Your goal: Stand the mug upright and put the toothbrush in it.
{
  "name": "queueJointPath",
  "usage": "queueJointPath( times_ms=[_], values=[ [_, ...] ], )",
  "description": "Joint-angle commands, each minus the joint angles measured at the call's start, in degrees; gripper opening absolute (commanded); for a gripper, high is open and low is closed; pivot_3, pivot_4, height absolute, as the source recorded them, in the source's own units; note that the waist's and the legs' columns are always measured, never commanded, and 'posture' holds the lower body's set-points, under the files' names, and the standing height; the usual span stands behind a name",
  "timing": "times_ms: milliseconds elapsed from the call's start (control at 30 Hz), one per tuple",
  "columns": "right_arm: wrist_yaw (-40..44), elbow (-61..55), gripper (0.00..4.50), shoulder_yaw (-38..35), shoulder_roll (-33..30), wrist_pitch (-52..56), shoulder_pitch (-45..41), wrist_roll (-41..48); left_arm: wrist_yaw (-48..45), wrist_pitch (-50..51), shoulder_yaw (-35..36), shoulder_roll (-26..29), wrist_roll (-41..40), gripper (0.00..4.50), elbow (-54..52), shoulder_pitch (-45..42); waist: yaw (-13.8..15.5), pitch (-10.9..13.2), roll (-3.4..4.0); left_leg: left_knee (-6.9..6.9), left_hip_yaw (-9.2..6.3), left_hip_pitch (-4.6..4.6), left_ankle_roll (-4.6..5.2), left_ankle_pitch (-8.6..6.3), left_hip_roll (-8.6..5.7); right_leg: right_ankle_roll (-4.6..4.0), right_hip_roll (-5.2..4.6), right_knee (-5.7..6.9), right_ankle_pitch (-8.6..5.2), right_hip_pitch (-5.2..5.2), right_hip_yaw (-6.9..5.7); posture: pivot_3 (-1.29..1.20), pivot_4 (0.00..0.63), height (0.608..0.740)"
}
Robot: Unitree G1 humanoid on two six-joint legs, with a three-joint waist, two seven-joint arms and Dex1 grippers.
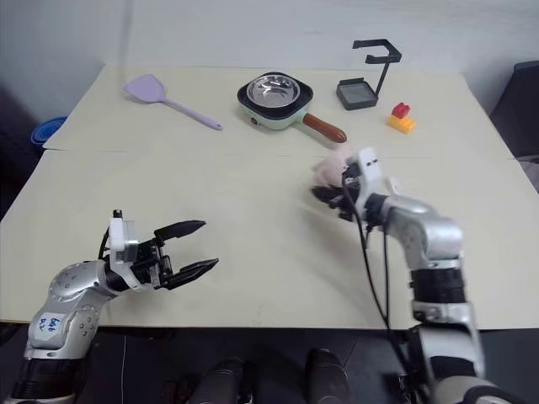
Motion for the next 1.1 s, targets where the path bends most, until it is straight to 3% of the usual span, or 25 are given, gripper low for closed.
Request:
queueJointPath(
  times_ms=[33,133,233,367,400,633,833,933,1067,1100],
  values=[
    [6.78,2.84,0.01,3.13,5.99,-15.31,1.95,-0.6,2.19,1.69,3.44,-0.01,-3.85,4.5,-3.24,-1.46,0.1,-0.01,-0.02,0.03,0.0,0.0,0.0,0.0,-0.01,0.0,0.0,0.0,0.0,0.0,0.02,0.0,0.15,0.74],
    [8.13,13.45,0.01,5.1,12.06,-26.43,1.45,-3.96,2.13,2.51,4.25,0.89,-4.08,4.5,-4.04,-1.17,0.07,-0.01,-0.02,0.06,-0.04,0.01,0.01,0.0,-0.08,0.0,-0.04,0.01,0.0,0.07,0.02,0.0,0.15,0.74],
    [10.15,23.76,0.01,7.39,13.96,-35.16,0.16,-8.23,1.89,3.12,4.81,1.69,-4.12,4.5,-4.78,-0.37,0.02,0.01,0.01,0.07,-0.07,0.01,0.01,0.0,-0.11,0.0,-0.05,0.03,0.0,0.07,0.02,0.0,0.15,0.74],
    [12.26,32.09,0.01,7.54,14.0,-36.26,-1.67,-9.19,1.97,3.52,4.95,2.26,-3.73,4.5,-5.52,0.19,-0.21,0.0,0.01,0.08,-0.04,0.09,0.01,0.0,-0.08,0.0,-0.04,0.06,0.0,0.1,0.07,0.0,0.15,0.74],
    [12.19,33.33,0.3,7.56,13.68,-38.19,-1.95,-10.11,2.0,3.56,5.0,2.38,-3.69,4.5,-5.75,0.39,-0.21,0.0,0.01,0.09,-0.04,0.13,0.0,0.01,-0.06,-0.01,-0.02,0.09,0.0,0.13,0.07,0.0,0.15,0.74],
    [15.54,24.32,0.3,7.01,6.81,-33.35,0.35,-8.48,2.11,3.56,4.7,2.64,-3.01,4.5,-6.73,1.94,0.2,0.0,0.01,0.09,-0.12,0.21,-0.01,0.0,-0.13,-0.04,-0.14,0.11,-0.02,0.24,0.07,0.0,0.15,0.74],
    [13.86,16.31,2.17,5.2,2.52,-22.91,2.64,-5.07,1.54,2.98,3.42,2.33,-2.25,4.5,-5.2,0.68,-0.03,0.02,0.04,0.08,-0.12,0.19,0.0,-0.01,-0.15,-0.04,-0.17,0.11,-0.02,0.24,0.02,0.0,0.15,0.74],
    [11.68,16.77,3.08,4.52,2.74,-23.95,2.82,-6.02,1.14,2.7,2.58,2.09,-1.86,4.5,-4.52,-0.08,-0.11,0.02,0.04,0.08,-0.07,0.21,-0.04,-0.02,-0.05,-0.05,-0.08,0.12,-0.02,0.21,0.03,0.0,0.15,0.74],
    [14.98,14.2,4.47,6.68,-0.37,-24.94,5.13,-7.91,0.73,2.8,2.35,2.33,-1.77,4.5,-4.66,-0.42,0.01,0.03,0.05,0.07,-0.04,0.2,-0.05,-0.03,-0.07,-0.05,-0.08,0.1,-0.03,0.2,0.04,0.0,0.15,0.74],
    [15.85,13.37,4.47,7.07,-1.17,-25.28,5.75,-8.15,0.69,2.88,2.44,2.37,-1.83,4.5,-4.72,-0.38,0.15,0.03,0.05,0.07,-0.04,0.2,-0.04,-0.04,-0.08,-0.05,-0.08,0.08,-0.03,0.2,0.04,0.0,0.15,0.74]
  ],
)
